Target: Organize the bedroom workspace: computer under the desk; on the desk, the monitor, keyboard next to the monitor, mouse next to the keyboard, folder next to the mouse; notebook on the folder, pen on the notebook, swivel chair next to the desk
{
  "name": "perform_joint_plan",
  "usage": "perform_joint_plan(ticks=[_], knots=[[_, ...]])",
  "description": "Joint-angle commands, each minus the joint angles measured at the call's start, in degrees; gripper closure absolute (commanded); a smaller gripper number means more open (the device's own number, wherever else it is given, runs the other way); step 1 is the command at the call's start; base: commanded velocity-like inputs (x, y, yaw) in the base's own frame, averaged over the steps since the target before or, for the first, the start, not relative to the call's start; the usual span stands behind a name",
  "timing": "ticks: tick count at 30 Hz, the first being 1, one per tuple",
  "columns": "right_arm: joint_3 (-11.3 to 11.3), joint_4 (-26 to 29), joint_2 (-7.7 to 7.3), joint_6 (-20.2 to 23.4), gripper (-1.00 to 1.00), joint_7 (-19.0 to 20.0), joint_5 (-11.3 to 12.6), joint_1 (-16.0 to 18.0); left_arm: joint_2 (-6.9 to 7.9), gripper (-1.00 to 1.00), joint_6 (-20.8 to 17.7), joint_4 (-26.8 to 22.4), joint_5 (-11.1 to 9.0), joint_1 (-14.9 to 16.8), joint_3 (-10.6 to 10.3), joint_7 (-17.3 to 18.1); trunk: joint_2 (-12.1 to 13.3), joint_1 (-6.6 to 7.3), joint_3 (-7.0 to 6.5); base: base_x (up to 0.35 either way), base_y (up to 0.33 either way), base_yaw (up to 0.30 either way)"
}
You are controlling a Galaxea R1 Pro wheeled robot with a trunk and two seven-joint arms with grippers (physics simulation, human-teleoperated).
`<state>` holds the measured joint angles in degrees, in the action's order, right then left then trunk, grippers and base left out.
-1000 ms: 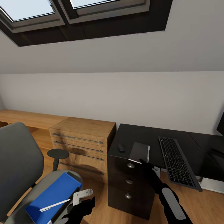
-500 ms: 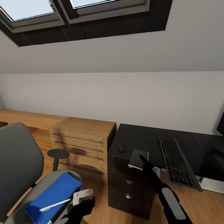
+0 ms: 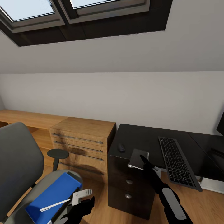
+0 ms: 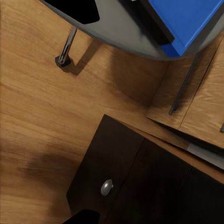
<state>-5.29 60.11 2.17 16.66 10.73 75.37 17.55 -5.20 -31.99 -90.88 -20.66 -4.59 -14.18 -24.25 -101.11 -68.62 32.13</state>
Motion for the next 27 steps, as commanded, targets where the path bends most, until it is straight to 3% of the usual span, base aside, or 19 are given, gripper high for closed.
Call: perform_joint_plan(ticks=[1, 27], knots=[[-0.24, 0.00, 0.08, 0.48, -1.00, 0.08, 0.39, 0.03, 0.01, -1.00, -0.09, -0.08, -0.61, 0.02, -0.06, -0.54, -0.03, 0.00, 0.05, -0.063, 0.000, 0.000], [-0.25, -0.02, 0.19, 0.48, -1.00, 0.08, 0.39, 0.03, 0.01, -1.00, -0.09, -0.08, -0.61, 0.02, -0.06, -0.54, -0.03, 0.00, 0.05, -0.244, 0.000, 0.000]])
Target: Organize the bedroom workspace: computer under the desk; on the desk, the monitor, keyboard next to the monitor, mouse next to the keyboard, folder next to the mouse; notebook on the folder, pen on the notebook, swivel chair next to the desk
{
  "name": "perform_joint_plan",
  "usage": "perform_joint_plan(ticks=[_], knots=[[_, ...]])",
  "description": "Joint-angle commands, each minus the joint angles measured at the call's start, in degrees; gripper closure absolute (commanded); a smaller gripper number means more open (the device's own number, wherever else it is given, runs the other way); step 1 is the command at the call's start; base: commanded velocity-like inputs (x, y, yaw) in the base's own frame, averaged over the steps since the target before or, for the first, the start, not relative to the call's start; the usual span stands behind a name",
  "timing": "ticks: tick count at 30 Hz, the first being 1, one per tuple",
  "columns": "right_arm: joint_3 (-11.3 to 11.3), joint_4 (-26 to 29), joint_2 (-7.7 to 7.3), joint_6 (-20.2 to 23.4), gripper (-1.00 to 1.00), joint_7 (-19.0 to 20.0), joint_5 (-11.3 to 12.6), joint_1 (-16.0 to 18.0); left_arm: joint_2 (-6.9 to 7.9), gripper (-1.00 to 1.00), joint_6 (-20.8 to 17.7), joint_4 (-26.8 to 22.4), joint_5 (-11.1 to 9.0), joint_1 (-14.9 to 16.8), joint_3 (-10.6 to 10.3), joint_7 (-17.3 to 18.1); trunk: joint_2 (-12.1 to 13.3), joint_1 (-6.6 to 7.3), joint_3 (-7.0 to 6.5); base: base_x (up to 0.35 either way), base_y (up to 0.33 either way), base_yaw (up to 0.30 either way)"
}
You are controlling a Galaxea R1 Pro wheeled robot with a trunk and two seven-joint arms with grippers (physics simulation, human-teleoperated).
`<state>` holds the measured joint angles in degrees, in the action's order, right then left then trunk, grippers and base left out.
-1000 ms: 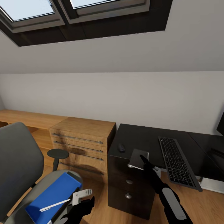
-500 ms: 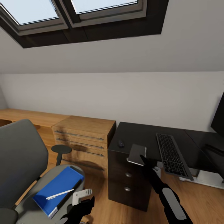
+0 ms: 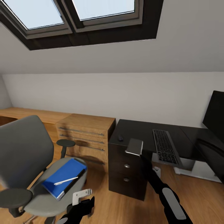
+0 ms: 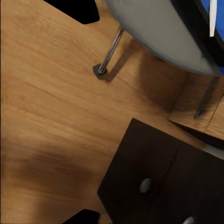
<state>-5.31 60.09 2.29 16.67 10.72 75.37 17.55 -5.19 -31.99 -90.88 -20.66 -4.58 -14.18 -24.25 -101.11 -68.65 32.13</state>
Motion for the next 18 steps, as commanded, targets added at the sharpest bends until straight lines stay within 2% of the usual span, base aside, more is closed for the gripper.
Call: perform_joint_plan(ticks=[1, 9, 18], knots=[[-0.22, 0.01, 0.07, 0.47, -1.00, 0.09, 0.39, 0.03, 0.00, -1.00, -0.09, -0.08, -0.60, 0.01, -0.05, -0.54, -0.03, 0.03, 0.05, -0.284, 0.000, 0.000], [-0.22, 0.02, 0.08, 0.47, -1.00, 0.09, 0.39, 0.03, 0.00, -1.00, -0.09, -0.07, -0.61, 0.01, -0.05, -0.54, -0.03, 0.03, 0.05, -0.219, 0.000, 0.000], [0.04, -0.36, 0.16, -0.07, -1.00, 0.04, -0.02, 0.03, 0.00, -1.00, -0.07, 0.16, -0.57, 0.01, -0.10, -0.56, -0.03, 0.03, 0.05, -0.307, 0.000, 0.000]])
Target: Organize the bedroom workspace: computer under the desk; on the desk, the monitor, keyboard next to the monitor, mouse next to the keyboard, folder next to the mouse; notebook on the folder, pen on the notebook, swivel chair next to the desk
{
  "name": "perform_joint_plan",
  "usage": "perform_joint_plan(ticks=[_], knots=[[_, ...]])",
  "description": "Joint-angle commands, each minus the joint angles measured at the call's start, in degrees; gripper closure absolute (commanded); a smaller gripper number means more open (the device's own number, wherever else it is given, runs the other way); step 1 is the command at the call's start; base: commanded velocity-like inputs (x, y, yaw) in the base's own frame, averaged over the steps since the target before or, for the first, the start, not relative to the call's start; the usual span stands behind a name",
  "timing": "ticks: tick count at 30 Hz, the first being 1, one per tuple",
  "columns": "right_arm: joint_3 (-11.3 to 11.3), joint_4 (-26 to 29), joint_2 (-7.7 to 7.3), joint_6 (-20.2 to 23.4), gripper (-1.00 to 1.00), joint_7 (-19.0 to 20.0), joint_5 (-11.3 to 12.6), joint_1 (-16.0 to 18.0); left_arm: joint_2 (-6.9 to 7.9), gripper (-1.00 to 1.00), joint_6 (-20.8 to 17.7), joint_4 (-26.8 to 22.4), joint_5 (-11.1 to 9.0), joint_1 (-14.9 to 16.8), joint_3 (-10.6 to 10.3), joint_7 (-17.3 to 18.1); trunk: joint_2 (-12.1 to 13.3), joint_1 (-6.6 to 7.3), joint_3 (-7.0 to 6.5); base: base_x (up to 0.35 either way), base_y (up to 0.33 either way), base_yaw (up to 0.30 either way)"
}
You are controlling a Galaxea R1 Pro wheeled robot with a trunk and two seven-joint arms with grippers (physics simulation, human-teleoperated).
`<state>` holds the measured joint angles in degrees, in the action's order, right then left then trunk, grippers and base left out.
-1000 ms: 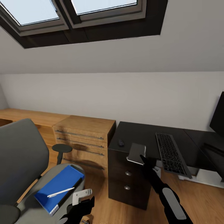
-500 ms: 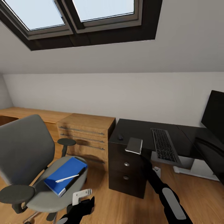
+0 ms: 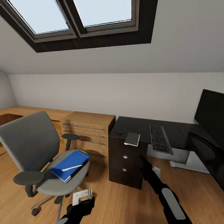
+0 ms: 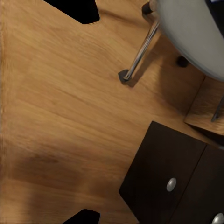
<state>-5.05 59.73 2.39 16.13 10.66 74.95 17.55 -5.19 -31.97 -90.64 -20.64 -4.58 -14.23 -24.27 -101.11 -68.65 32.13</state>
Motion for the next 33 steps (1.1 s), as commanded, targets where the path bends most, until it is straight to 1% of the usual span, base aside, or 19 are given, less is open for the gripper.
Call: perform_joint_plan(ticks=[1, 6, 9, 11, 12, 14, 15, 16, 18, 19, 21, 22, 23, 24, 27, 30, 31, 32, 33], knots=[[-0.17, -0.24, 0.07, 0.31, -1.00, 0.09, 0.36, 0.03, 0.00, -1.00, -0.08, -0.02, -0.57, 0.01, -0.06, -0.55, -0.03, 0.03, 0.05, -0.271, 0.000, 0.000], [0.23, -3.96, 0.10, -1.46, -1.00, 0.13, -0.03, 0.03, 0.00, -1.00, 0.04, 0.16, -0.44, 0.01, -0.15, -0.53, -0.03, 0.03, 0.05, -0.124, 0.000, 0.000], [0.47, -6.28, 0.20, -3.47, -1.00, 0.23, -1.37, 0.03, 0.00, -1.00, 0.06, 0.24, -0.45, 0.01, -0.17, -0.53, 0.77, 0.47, -0.31, -0.027, 0.000, 0.000], [1.01, -7.39, 0.19, -4.95, -1.00, 0.28, -3.25, 0.03, 0.00, -1.00, 0.06, 0.68, -0.45, 0.01, -0.18, -0.57, 1.57, 0.91, -0.67, -0.011, 0.000, 0.000], [1.44, -8.78, 0.15, -5.98, -1.00, 0.34, -5.05, 0.03, 0.00, -1.00, 0.10, 1.26, -0.41, 0.01, -0.20, -0.58, 1.98, 1.13, -0.85, -0.006, 0.000, 0.000], [1.73, -10.74, 0.09, -6.99, -1.00, 0.46, -7.17, 0.03, 0.00, -1.00, 0.12, 1.86, -0.34, 0.01, -0.25, -0.60, 2.78, 1.57, -1.21, -0.005, 0.000, 0.000], [1.93, -13.07, 0.07, -7.95, -1.00, 0.54, -9.57, 0.02, 0.00, -1.00, 0.13, 2.33, -0.32, 0.01, -0.29, -0.57, 3.18, 1.79, -1.39, -0.003, 0.000, 0.000], [2.01, -14.32, 0.07, -8.48, -1.00, 0.57, -10.85, 0.00, 0.00, -1.00, 0.15, 2.55, -0.33, 0.01, -0.30, -0.52, 3.58, 2.01, -1.57, -0.002, 0.000, 0.000], [2.19, -19.49, 0.07, -11.13, -1.00, 0.66, -16.32, -0.03, 0.00, -1.00, 0.25, 4.48, -0.31, 0.01, -0.37, -0.49, 4.38, 2.45, -1.93, -0.001, 0.000, 0.000], [2.22, -20.72, 0.07, -11.94, -1.00, 0.68, -17.74, -0.04, 0.02, -1.00, 0.28, 5.24, -0.29, 0.01, -0.37, -0.48, 4.78, 2.67, -2.11, 0.000, 0.000, 0.000], [2.28, -25.01, 0.07, -15.60, -1.00, 0.73, -23.72, -0.09, 0.06, -1.00, 0.42, 8.11, -0.22, 0.01, -0.26, -0.40, 5.59, 3.11, -2.47, 0.000, 0.000, 0.000], [2.29, -25.96, 0.07, -16.58, -1.00, 0.74, -25.17, -0.10, 0.07, -1.00, 0.47, 8.64, -0.18, 0.01, -0.30, -0.40, 5.99, 3.33, -2.65, 0.000, 0.000, 0.000], [2.31, -28.65, 0.09, -19.55, -1.00, 0.75, -29.33, -0.17, 0.07, -1.00, 0.73, 9.87, -0.10, 0.01, -0.37, -0.42, 6.39, 3.55, -2.83, 0.000, 0.000, 0.000], [2.31, -29.57, 0.11, -20.53, -1.00, 0.75, -30.62, -0.18, 0.07, -1.00, 0.90, 10.31, -0.08, 0.01, -0.39, -0.42, 6.79, 3.77, -3.01, 0.000, 0.000, 0.000], [2.39, -34.92, 0.20, -25.36, -1.00, 0.76, -36.29, -0.22, 0.09, -1.00, 2.82, 14.24, 0.04, 0.01, -0.43, -0.42, 7.99, 4.43, -3.54, 0.000, 0.000, 0.000], [2.50, -38.13, 0.24, -28.49, -1.00, 0.73, -39.18, -0.23, 0.09, -1.00, 5.48, 17.62, 0.09, 0.01, -0.44, -0.43, 9.20, 5.09, -4.08, 0.000, 0.000, 0.000], [2.56, -39.87, 0.24, -30.95, -1.00, 0.71, -40.91, -0.23, 0.09, -1.00, 7.76, 19.81, 0.12, 0.01, -0.45, -0.41, 9.60, 5.31, -4.26, 0.000, 0.000, 0.000], [2.59, -40.59, 0.24, -32.34, -1.00, 0.70, -41.76, -0.23, 0.09, -1.00, 8.96, 20.90, 0.13, 0.01, -0.45, -0.40, 10.00, 5.53, -4.44, 0.000, 0.000, 0.000], [2.59, -41.89, 0.23, -35.90, -1.00, 0.61, -43.63, -0.23, 0.09, -1.00, 11.47, 23.23, 0.14, 0.01, -0.45, -0.39, 10.40, 5.75, -4.62, 0.000, 0.000, 0.000]])
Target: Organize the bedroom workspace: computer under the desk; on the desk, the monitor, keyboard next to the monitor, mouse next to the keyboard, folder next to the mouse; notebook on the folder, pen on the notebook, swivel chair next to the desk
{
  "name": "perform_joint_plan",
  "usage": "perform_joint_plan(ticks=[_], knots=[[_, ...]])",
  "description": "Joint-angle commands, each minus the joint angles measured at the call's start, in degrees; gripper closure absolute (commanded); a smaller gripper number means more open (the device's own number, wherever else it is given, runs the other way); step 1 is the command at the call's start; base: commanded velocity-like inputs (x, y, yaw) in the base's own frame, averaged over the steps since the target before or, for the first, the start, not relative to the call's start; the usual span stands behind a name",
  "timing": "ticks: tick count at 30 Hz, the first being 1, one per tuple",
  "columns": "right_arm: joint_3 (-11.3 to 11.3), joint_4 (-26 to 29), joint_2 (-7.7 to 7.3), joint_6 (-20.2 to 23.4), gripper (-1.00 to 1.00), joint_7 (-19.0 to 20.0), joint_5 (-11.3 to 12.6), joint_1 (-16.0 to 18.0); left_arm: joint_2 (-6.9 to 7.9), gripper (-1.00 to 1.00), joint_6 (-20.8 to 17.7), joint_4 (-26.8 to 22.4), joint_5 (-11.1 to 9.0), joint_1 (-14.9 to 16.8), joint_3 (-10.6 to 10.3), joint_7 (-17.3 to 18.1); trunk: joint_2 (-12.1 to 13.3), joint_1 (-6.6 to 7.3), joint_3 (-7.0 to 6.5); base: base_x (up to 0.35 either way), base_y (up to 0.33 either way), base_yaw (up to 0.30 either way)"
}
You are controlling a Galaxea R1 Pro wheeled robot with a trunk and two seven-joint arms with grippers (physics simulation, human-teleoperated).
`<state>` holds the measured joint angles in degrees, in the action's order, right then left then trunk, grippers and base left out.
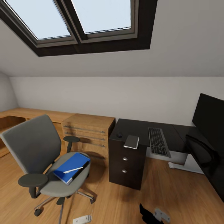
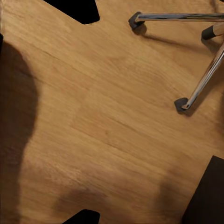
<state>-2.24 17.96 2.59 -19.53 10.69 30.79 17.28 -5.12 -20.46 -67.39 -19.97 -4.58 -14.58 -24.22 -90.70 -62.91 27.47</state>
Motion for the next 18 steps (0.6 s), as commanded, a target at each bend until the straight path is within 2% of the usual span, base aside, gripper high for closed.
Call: perform_joint_plan(ticks=[1, 4, 7, 8, 12, 14, 18], knots=[[-0.22, -0.65, 0.02, -1.87, -1.00, 0.55, -0.30, 0.04, 0.02, -1.00, 1.02, 0.98, -0.53, 0.01, -0.09, -0.45, 0.38, 0.23, -0.14, 0.000, 0.000, 0.000], [-0.20, -3.74, -0.14, -10.89, -1.00, 0.22, -4.58, 0.04, 0.02, -1.00, 5.22, 5.92, -0.53, 0.01, -0.15, -0.49, 1.59, 0.88, -0.68, 0.000, 0.000, 0.000], [-0.23, -6.47, -0.23, -16.92, -1.00, 0.08, -6.79, 0.04, 0.02, -1.00, 8.31, 9.63, -0.34, 0.01, -0.23, -0.48, 2.79, 1.54, -1.22, 0.000, 0.000, 0.000], [-0.34, -7.46, -0.24, -18.66, -1.00, -0.03, -7.30, 0.04, 0.02, -1.00, 10.53, 11.11, 0.03, 0.01, -0.41, -0.48, 3.19, 1.76, -1.40, 0.000, 0.000, 0.000], [-0.42, -8.98, -0.04, -20.44, -1.00, -1.94, -7.89, 0.04, 0.02, -1.00, 17.43, 14.91, 1.58, 0.01, -1.27, -0.47, 4.80, 2.64, -2.12, 0.000, 0.000, 0.000], [-0.39, -9.42, 0.03, -20.75, -1.00, -4.37, -8.08, 0.04, -0.02, -1.00, 21.36, 17.15, 2.31, 0.01, -1.64, -0.55, 5.60, 3.08, -2.47, 0.000, 0.000, 0.000], [-0.13, -9.73, 0.04, -21.19, -1.00, -6.93, -8.37, 0.04, 0.01, -1.00, 26.10, 19.14, 2.73, 0.01, -1.77, -0.62, 7.20, 3.96, -3.19, 0.000, 0.000, 0.000]])
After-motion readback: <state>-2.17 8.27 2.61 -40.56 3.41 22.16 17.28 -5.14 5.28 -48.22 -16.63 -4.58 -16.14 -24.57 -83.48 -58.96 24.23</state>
